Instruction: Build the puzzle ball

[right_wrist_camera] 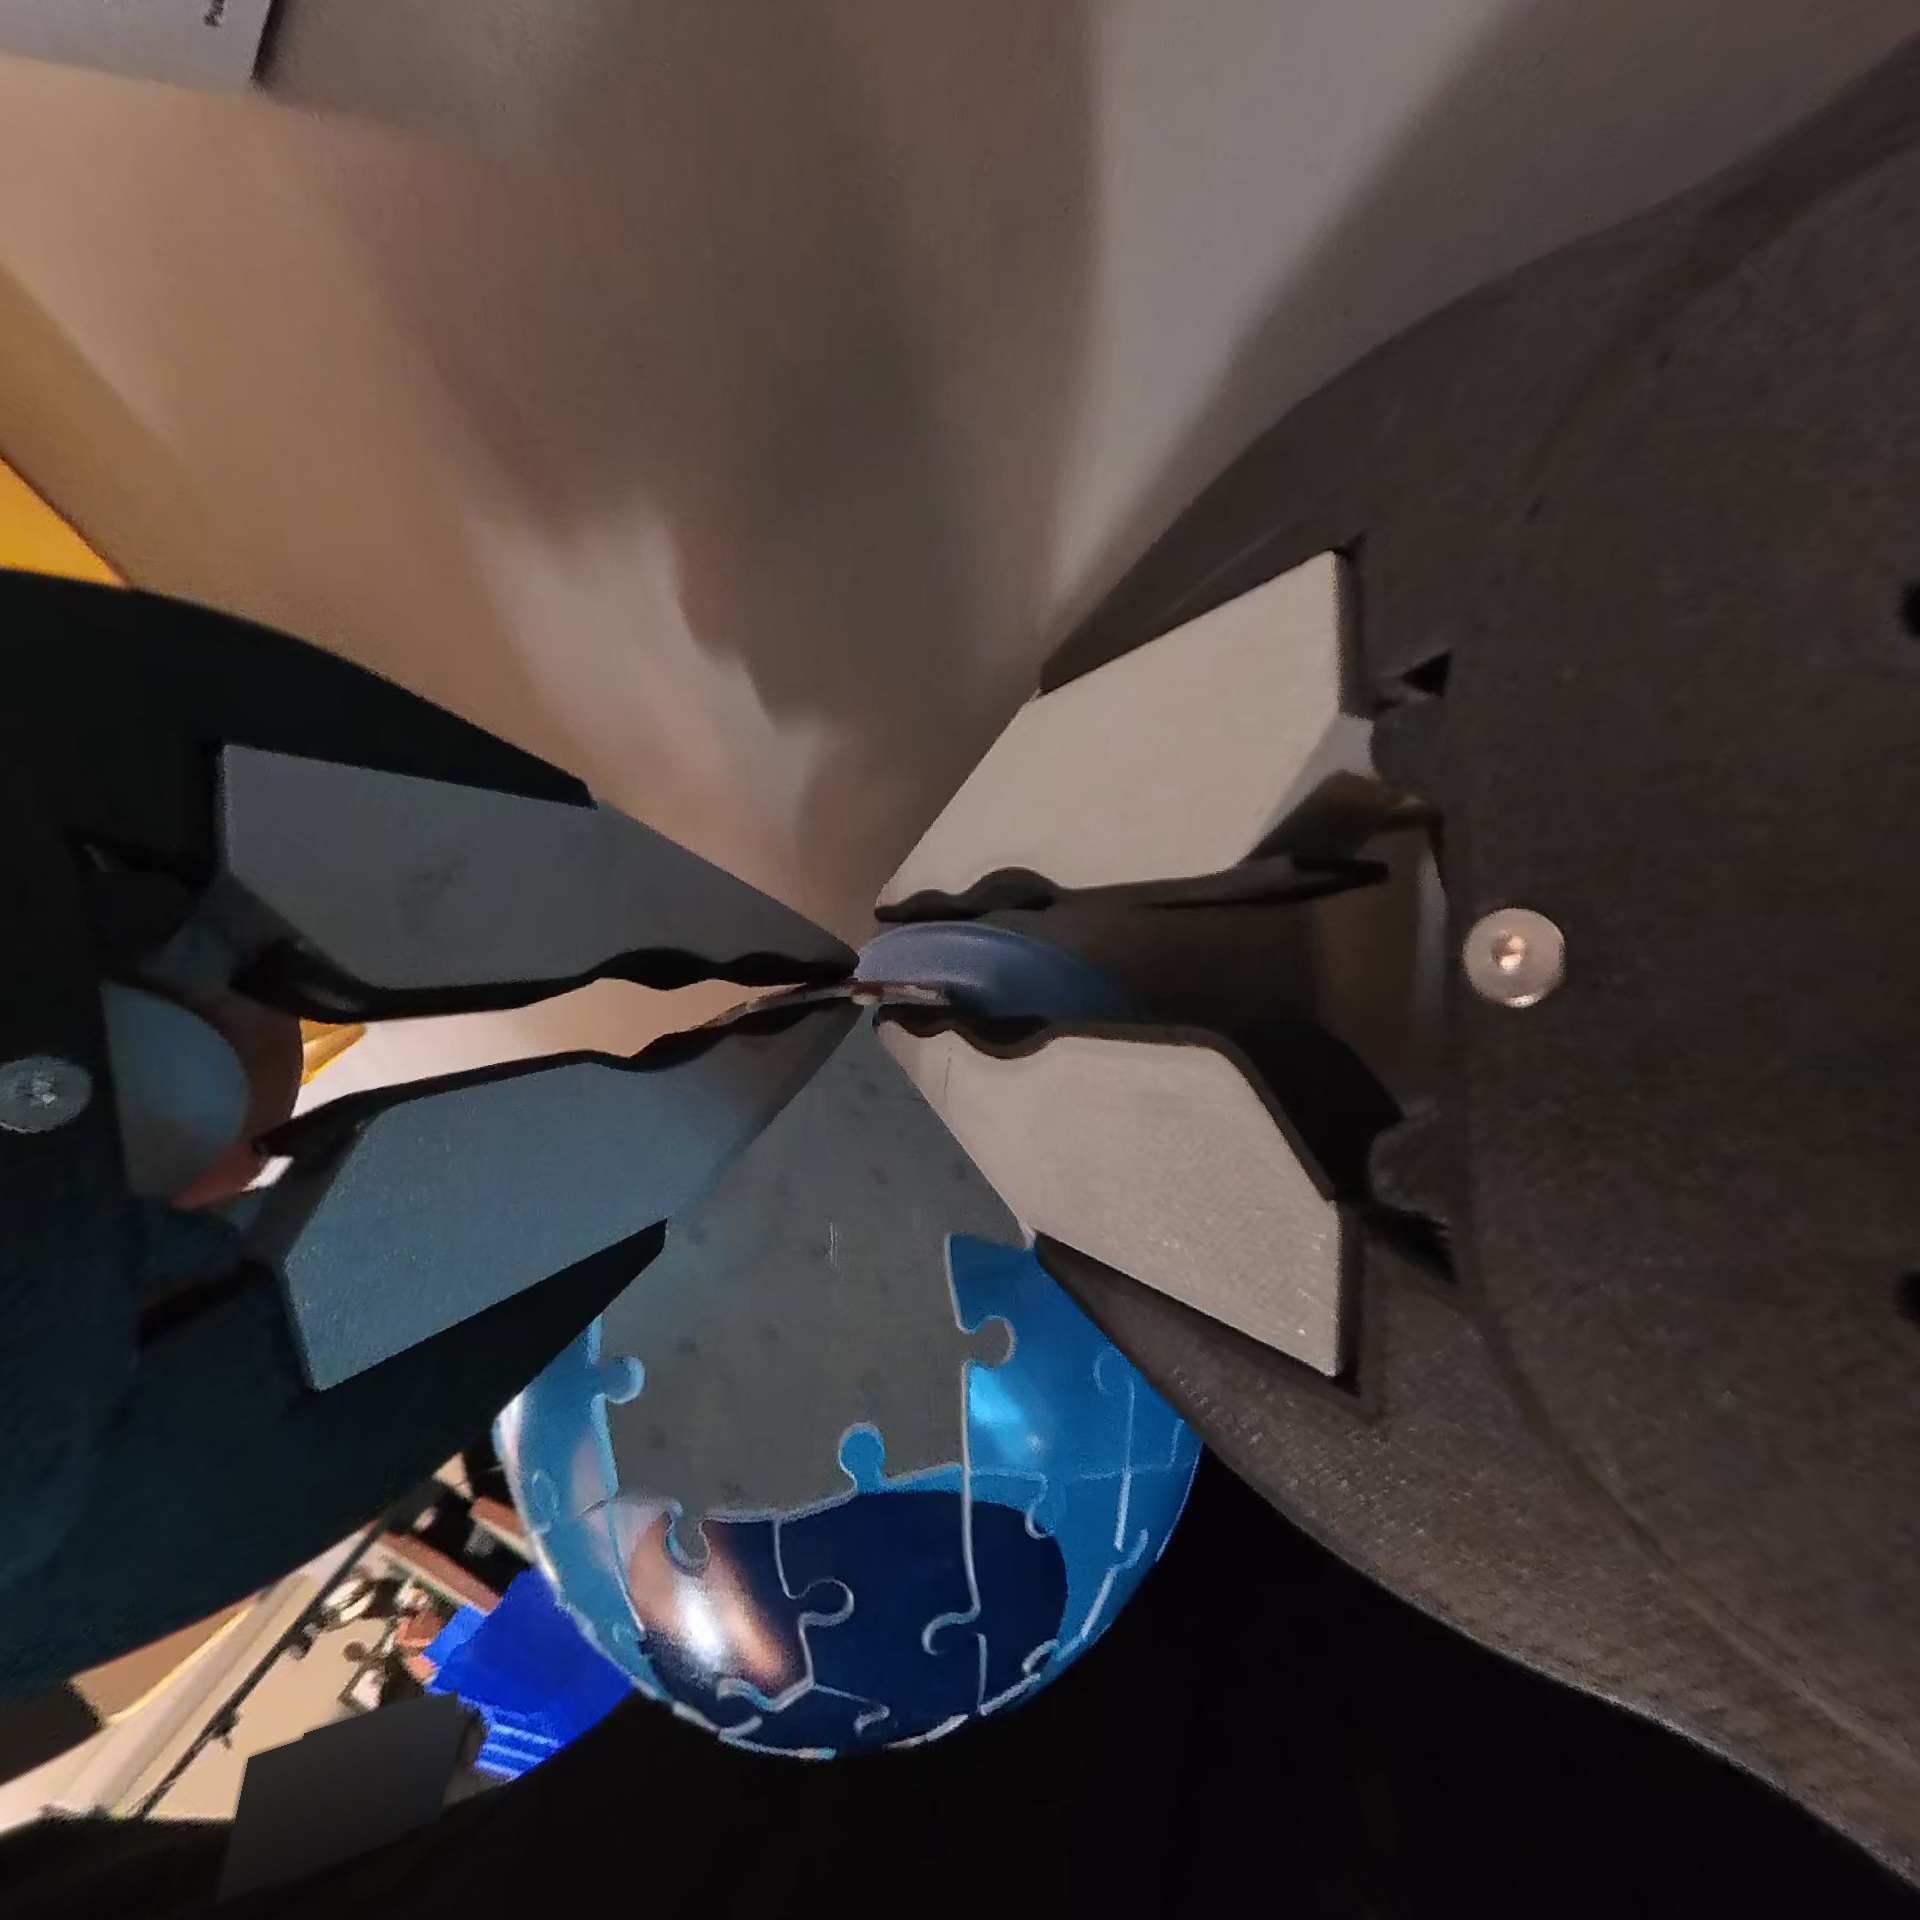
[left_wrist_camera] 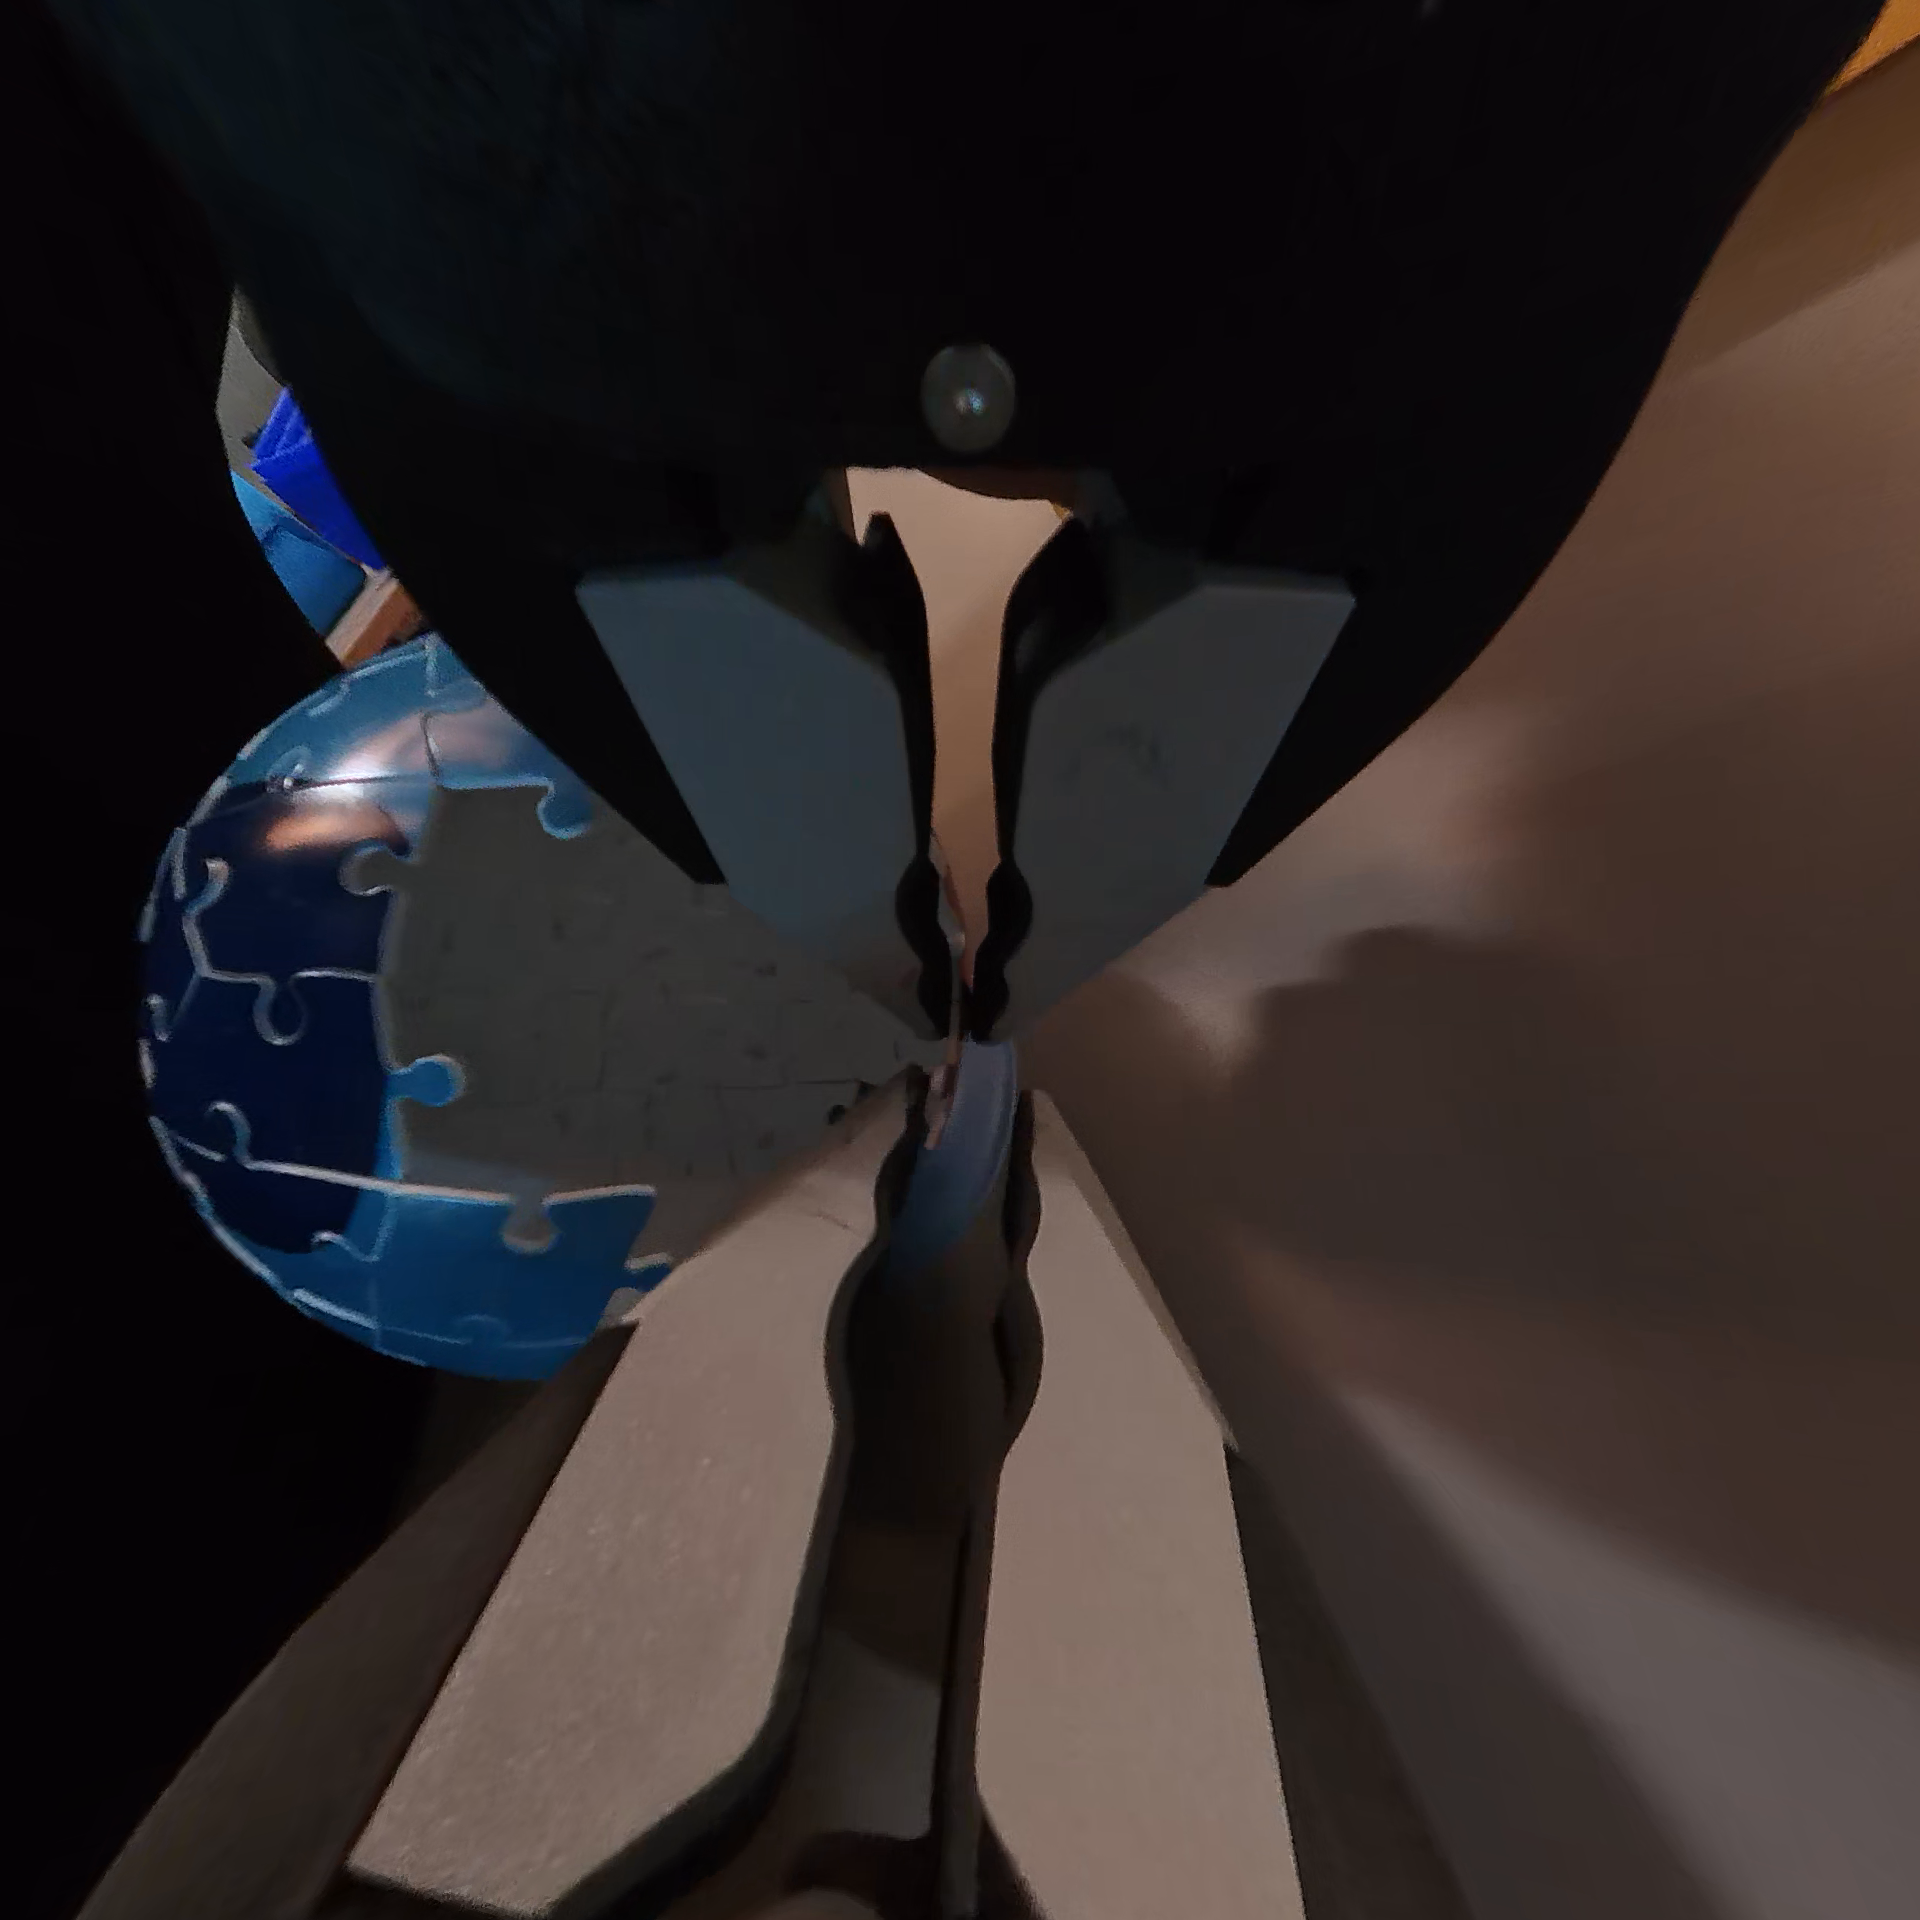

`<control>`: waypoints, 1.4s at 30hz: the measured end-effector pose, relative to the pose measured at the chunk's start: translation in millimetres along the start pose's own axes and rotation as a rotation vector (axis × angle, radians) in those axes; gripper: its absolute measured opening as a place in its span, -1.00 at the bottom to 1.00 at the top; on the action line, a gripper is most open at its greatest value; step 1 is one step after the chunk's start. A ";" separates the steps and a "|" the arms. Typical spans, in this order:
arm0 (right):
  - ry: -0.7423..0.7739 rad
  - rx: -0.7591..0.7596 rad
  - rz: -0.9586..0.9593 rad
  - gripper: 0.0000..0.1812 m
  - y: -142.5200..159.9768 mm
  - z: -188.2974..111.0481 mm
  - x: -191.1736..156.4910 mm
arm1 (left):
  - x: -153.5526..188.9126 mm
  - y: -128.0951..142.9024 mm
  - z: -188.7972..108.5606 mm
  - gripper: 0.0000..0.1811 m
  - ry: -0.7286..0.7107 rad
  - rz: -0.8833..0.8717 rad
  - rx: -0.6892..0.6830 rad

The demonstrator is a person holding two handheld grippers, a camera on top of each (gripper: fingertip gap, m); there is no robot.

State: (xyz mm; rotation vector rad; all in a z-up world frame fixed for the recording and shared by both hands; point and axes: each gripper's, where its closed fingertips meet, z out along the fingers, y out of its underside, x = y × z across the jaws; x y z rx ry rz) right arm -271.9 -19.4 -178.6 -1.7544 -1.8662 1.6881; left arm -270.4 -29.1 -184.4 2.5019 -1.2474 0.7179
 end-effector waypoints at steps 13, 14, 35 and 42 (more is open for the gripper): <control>-0.068 -0.025 0.038 -0.88 -2.2 4.2 -0.8 | 0.1 2.7 -3.1 -0.99 -0.006 -0.006 0.020; -0.055 -0.026 0.031 -0.87 -1.9 4.7 -0.1 | 0.0 3.3 -3.0 -0.98 -0.007 -0.005 0.020; -0.058 -0.013 0.044 -1.00 0.8 17.6 -13.3 | 6.7 6.6 -2.2 -0.99 -0.014 0.005 0.036; -0.033 -0.011 0.040 -0.99 2.2 18.6 -13.0 | 7.3 9.8 -4.3 -0.96 -0.016 -0.007 0.013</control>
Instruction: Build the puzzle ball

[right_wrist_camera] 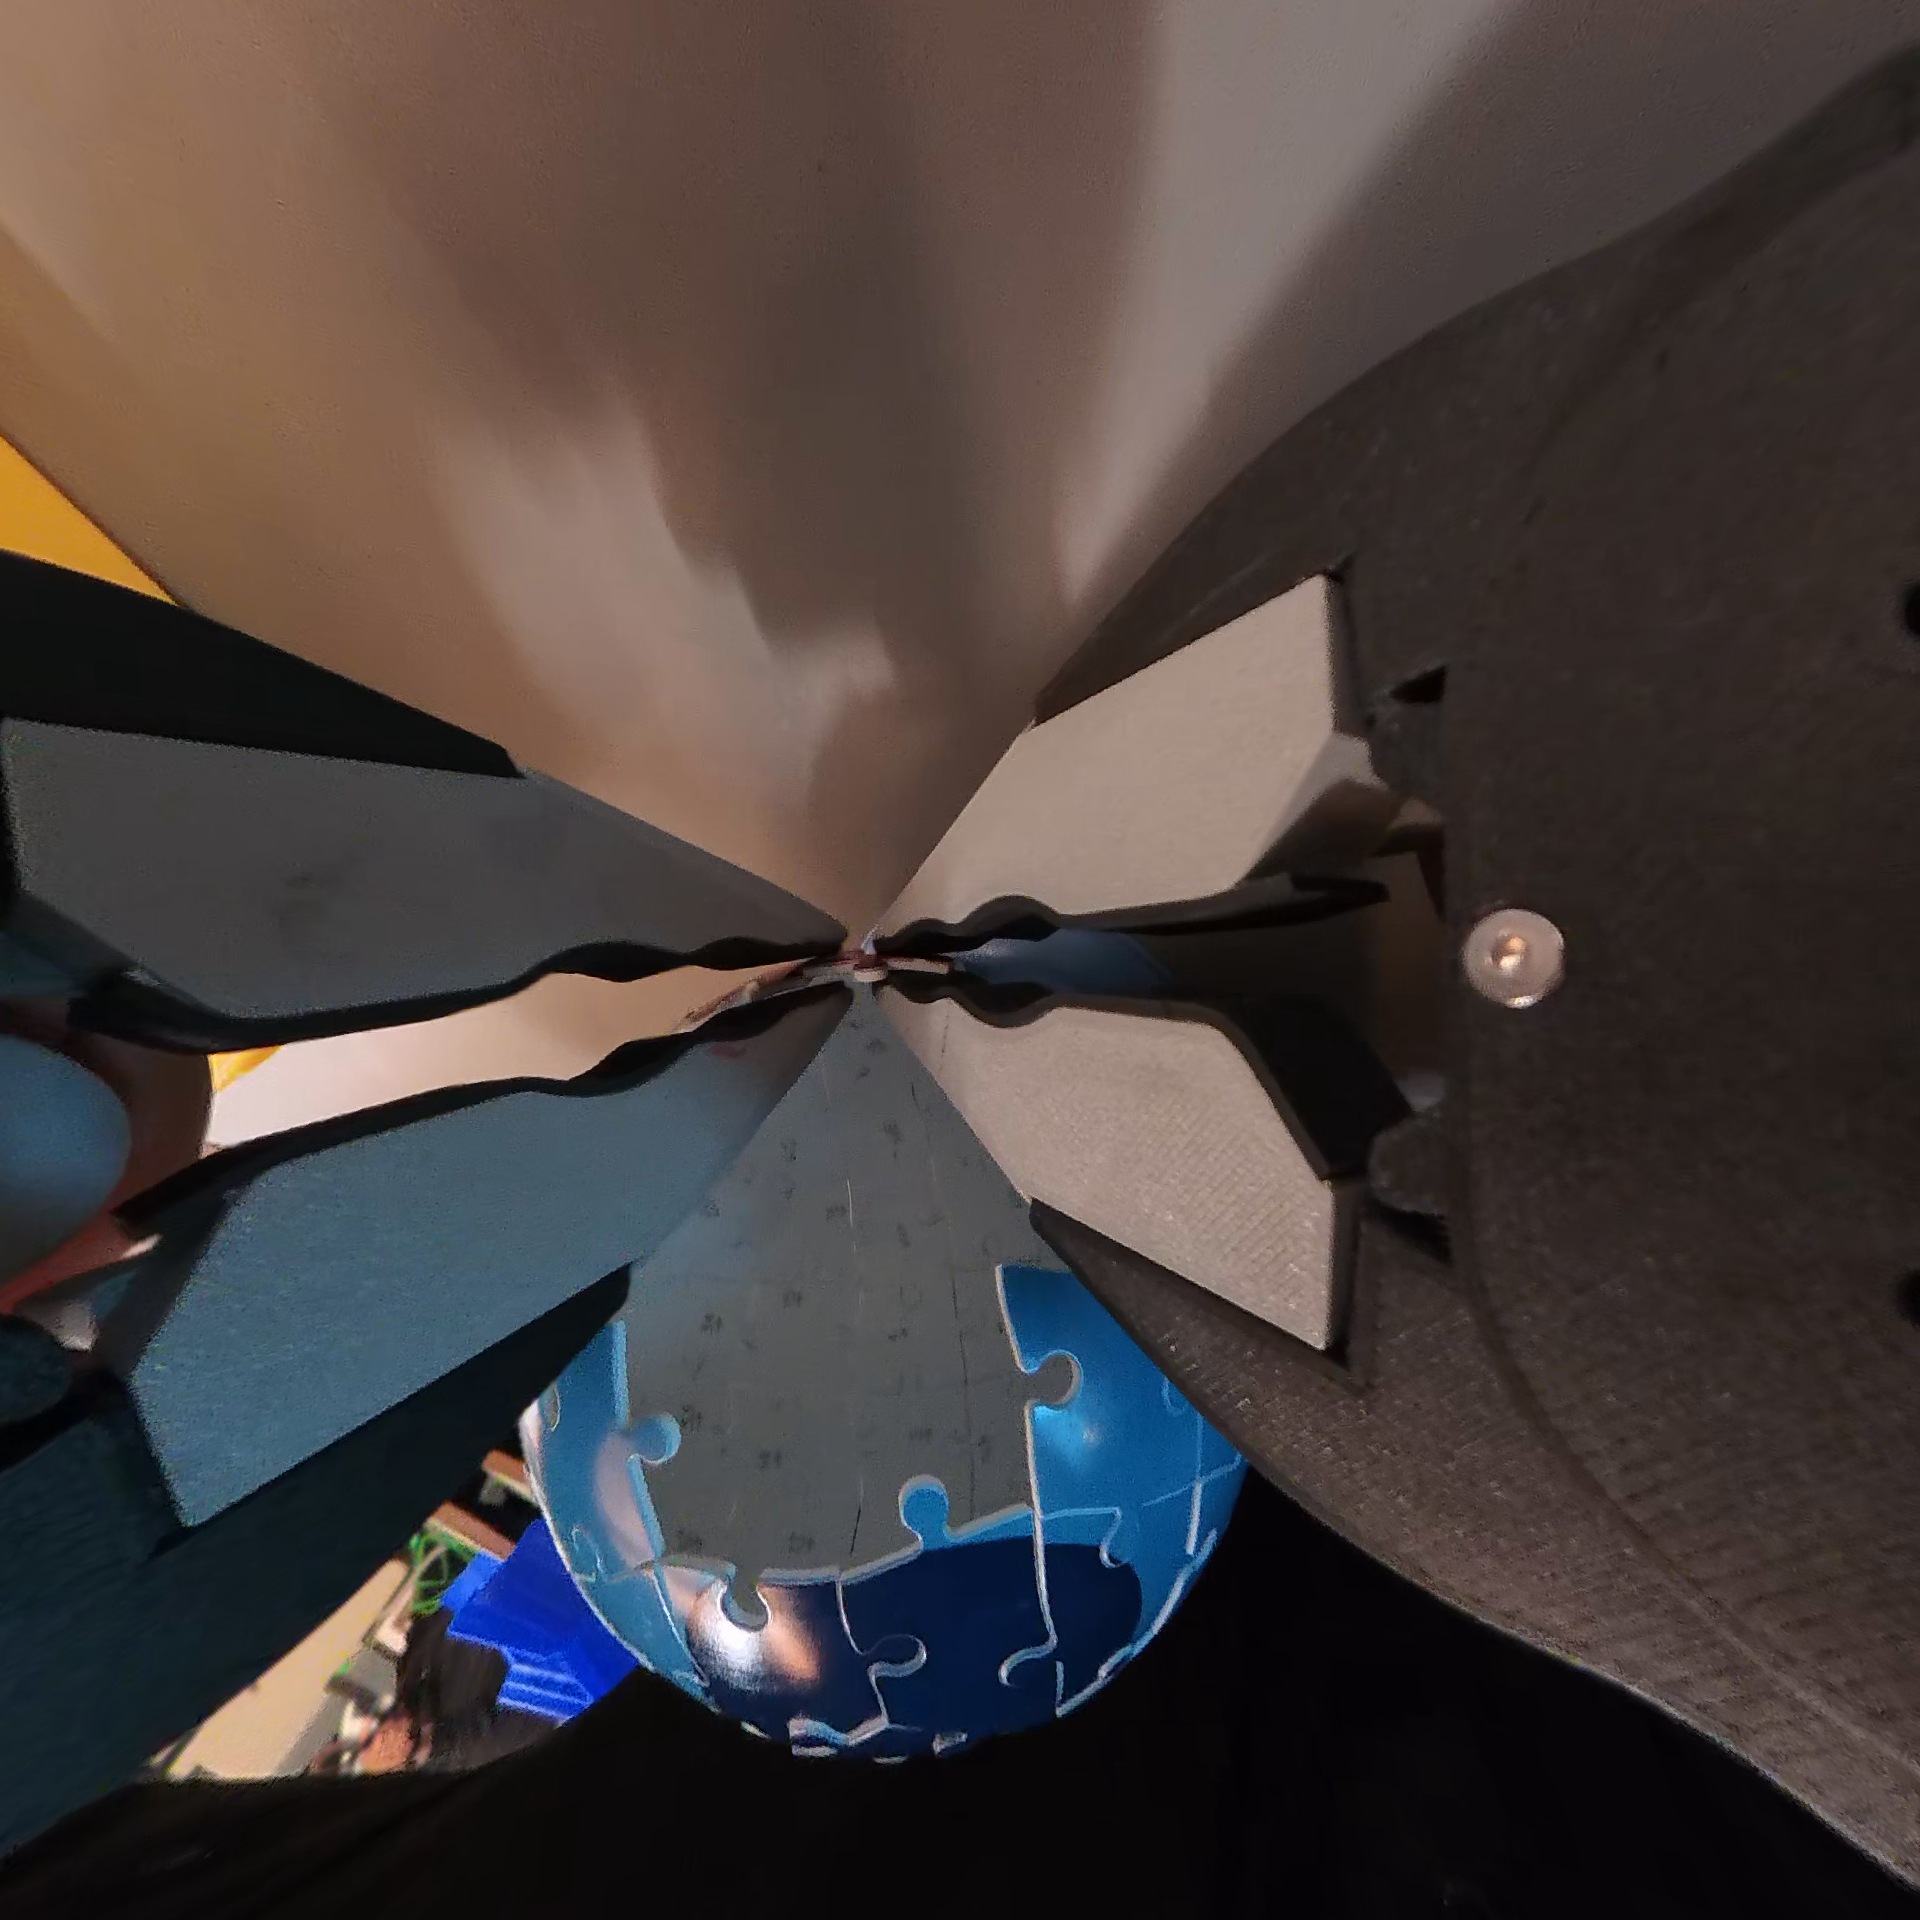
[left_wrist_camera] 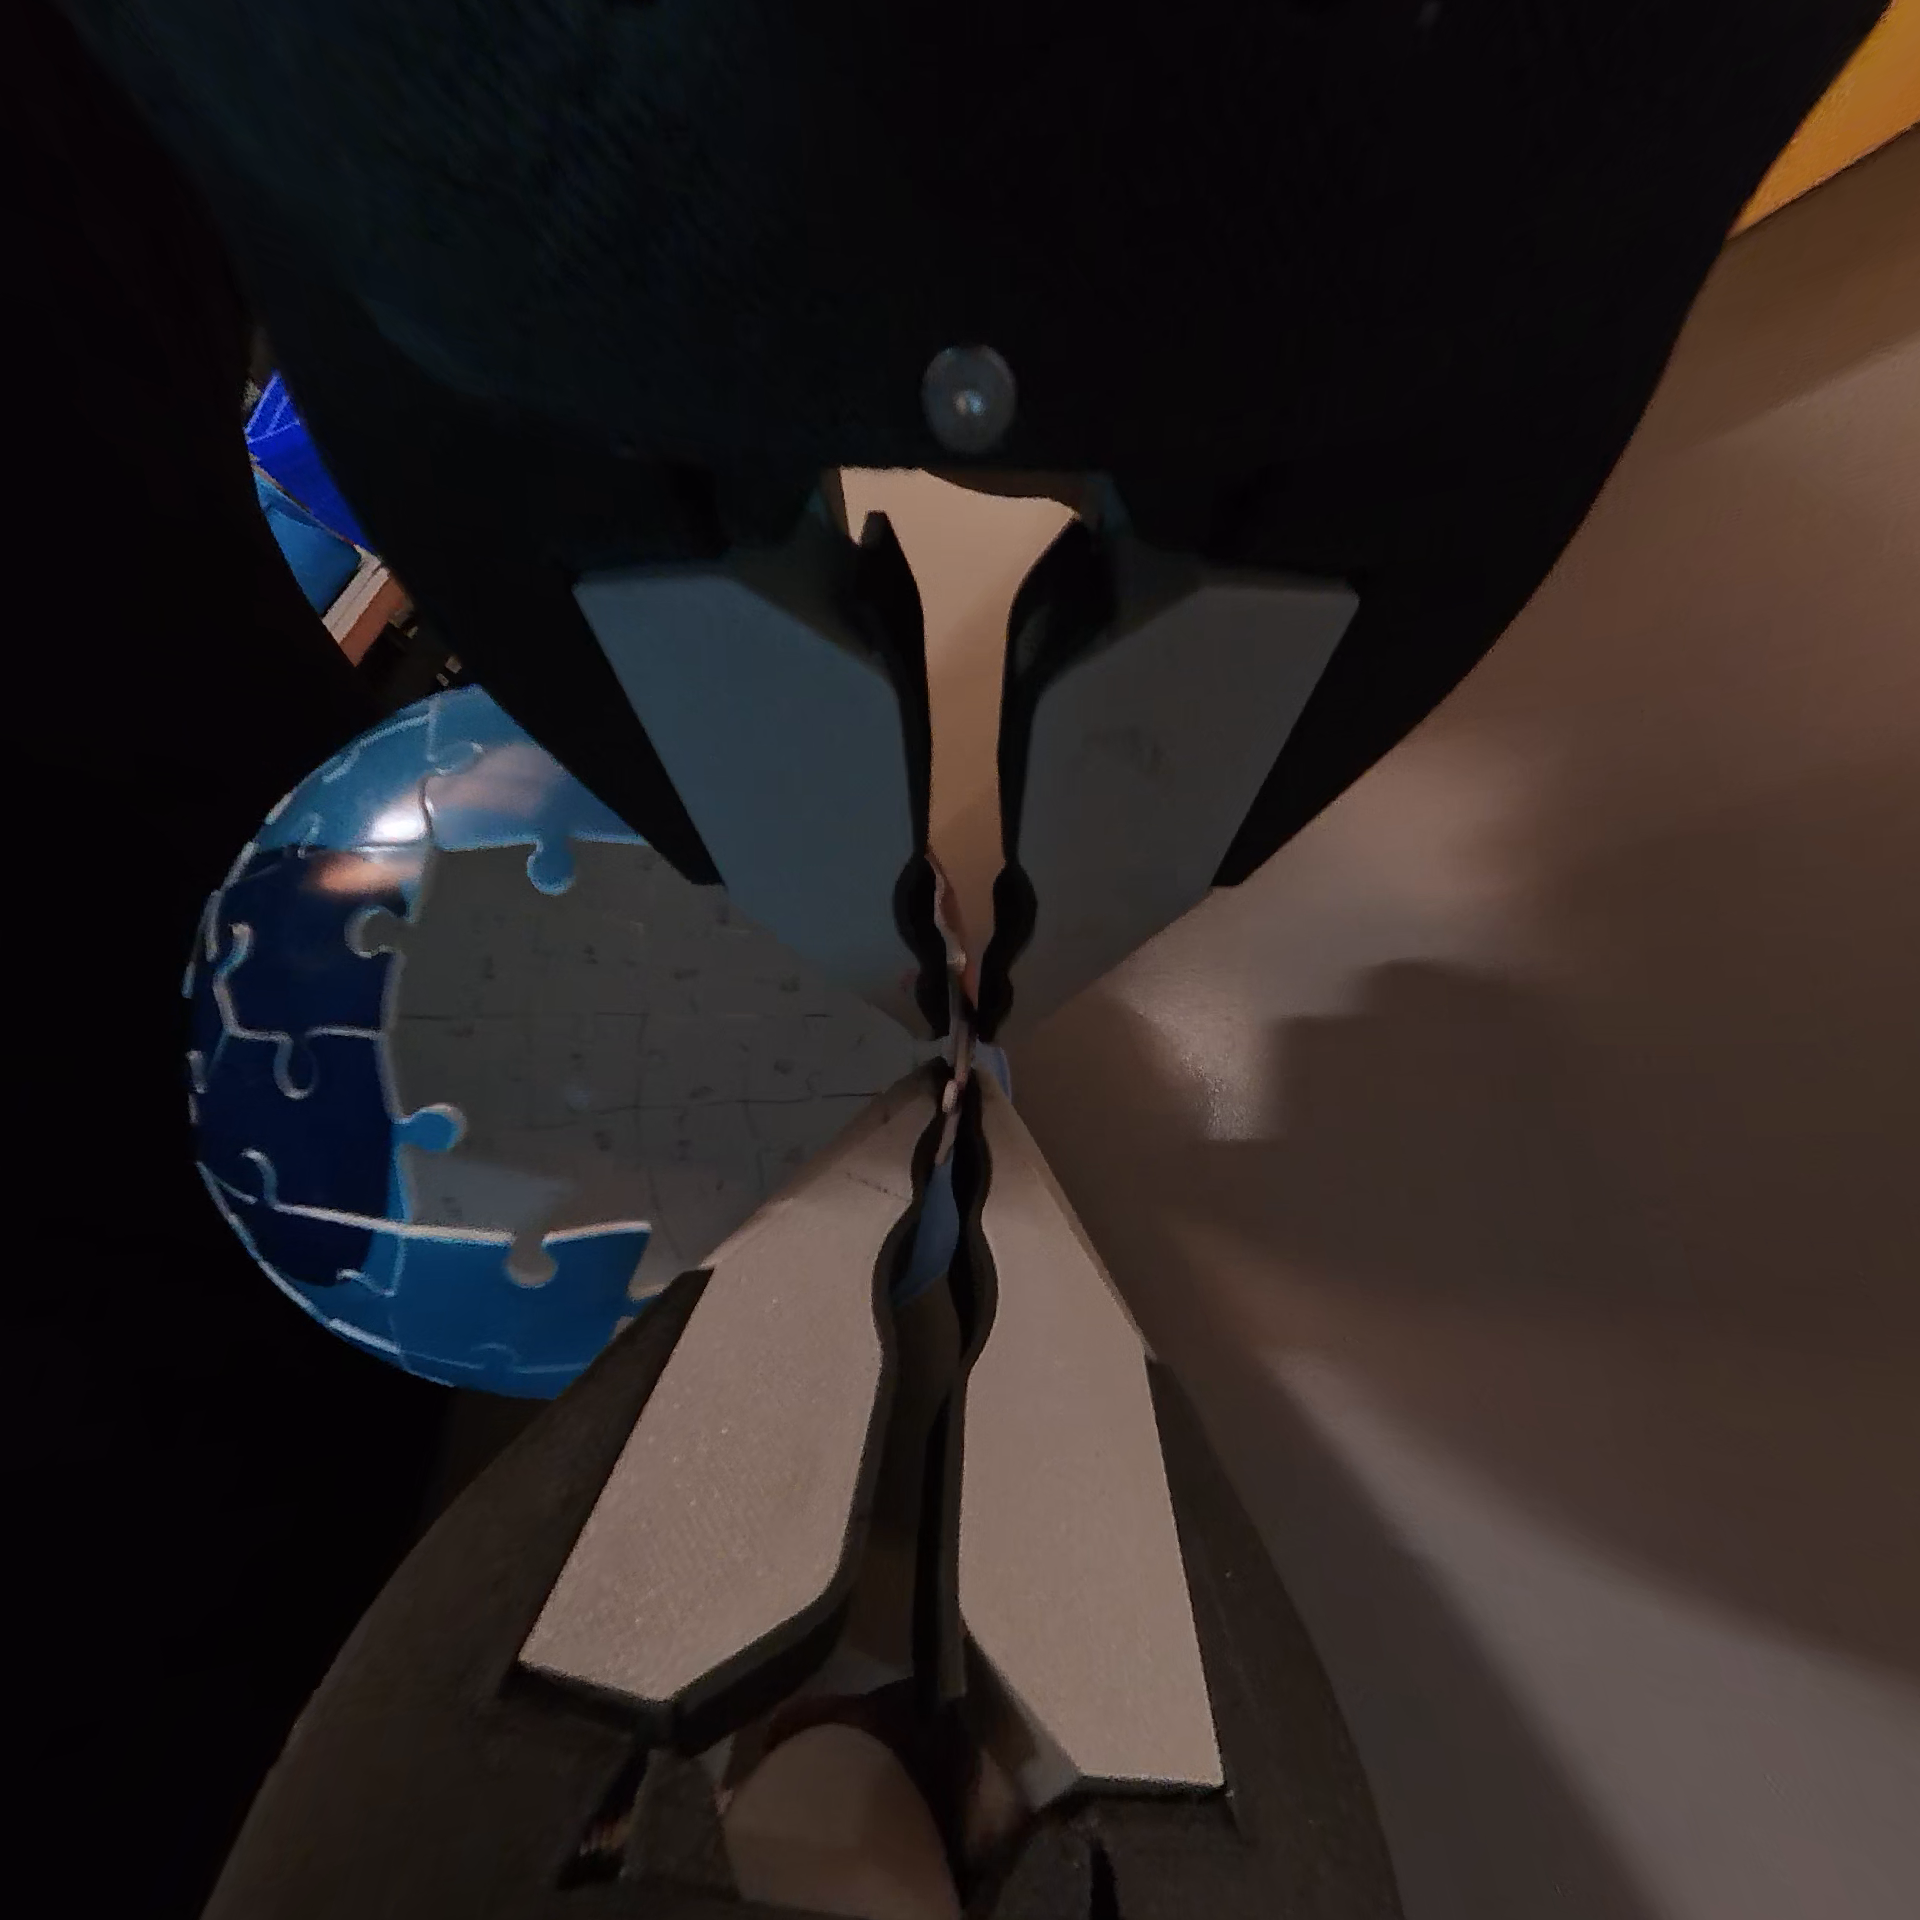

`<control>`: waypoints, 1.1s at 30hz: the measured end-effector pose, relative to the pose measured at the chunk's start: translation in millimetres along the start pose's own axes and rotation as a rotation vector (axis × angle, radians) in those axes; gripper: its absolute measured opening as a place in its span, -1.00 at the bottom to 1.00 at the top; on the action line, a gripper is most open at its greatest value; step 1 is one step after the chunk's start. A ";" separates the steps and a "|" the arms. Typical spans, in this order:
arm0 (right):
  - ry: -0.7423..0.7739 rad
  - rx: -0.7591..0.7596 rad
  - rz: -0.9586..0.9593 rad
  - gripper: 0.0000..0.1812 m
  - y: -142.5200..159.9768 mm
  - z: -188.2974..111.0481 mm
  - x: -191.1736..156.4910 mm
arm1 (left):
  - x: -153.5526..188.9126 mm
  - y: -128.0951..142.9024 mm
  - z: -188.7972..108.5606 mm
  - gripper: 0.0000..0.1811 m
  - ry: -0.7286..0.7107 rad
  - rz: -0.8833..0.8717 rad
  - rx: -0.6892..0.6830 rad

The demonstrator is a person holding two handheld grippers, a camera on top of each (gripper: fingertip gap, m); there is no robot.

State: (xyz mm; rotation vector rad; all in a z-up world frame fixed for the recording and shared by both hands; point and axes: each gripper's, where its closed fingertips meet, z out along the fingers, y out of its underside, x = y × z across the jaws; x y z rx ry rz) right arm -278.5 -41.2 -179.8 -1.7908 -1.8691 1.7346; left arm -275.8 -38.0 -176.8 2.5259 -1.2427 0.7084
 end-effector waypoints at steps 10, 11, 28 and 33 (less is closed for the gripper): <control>0.001 -0.004 -0.004 -0.99 1.5 1.7 -1.9 | 1.5 5.2 -1.6 -0.97 0.005 -0.005 -0.025; 0.003 -0.002 -0.003 -0.99 1.3 1.8 -1.9 | 1.7 4.6 -1.6 -0.98 0.008 -0.005 -0.020; -0.011 0.036 0.000 -0.98 -3.9 3.1 -5.7 | 5.6 2.1 -2.2 -0.97 0.052 -0.004 0.020; -0.001 0.029 -0.021 -0.98 -2.9 4.1 -6.6 | 6.8 3.0 -1.5 -0.97 0.054 0.000 0.014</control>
